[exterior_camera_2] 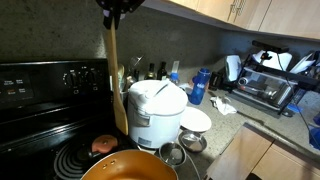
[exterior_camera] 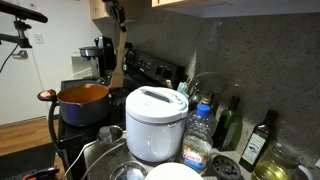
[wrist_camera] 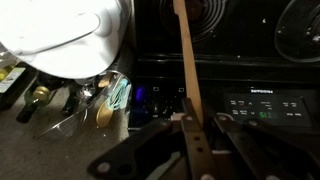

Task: Use a wooden spoon to mix in the pot then put the spoon back in the utensil holder

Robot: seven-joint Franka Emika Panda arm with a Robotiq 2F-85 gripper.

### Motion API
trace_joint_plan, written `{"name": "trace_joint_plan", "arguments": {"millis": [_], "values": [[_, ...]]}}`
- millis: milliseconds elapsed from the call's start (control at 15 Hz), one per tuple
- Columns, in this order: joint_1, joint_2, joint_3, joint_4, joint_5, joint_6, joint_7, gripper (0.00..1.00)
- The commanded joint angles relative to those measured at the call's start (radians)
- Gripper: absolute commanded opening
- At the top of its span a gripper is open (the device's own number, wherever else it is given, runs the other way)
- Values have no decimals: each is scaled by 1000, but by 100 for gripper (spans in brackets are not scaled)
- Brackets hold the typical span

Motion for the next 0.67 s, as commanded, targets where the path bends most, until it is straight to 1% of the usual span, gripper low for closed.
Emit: {"name": "trace_joint_plan", "arguments": {"millis": [0,200,333,467,600], "values": [[-9,-4,33,-88,-190,106,47,3],[-10,33,52,-155,-396,154,87,3],[-3,68,59,-177,-515,165,128,3],[17,117,62,-172,-572,185,185,3],[42,163,53,-141,-575,187,222,3]]}}
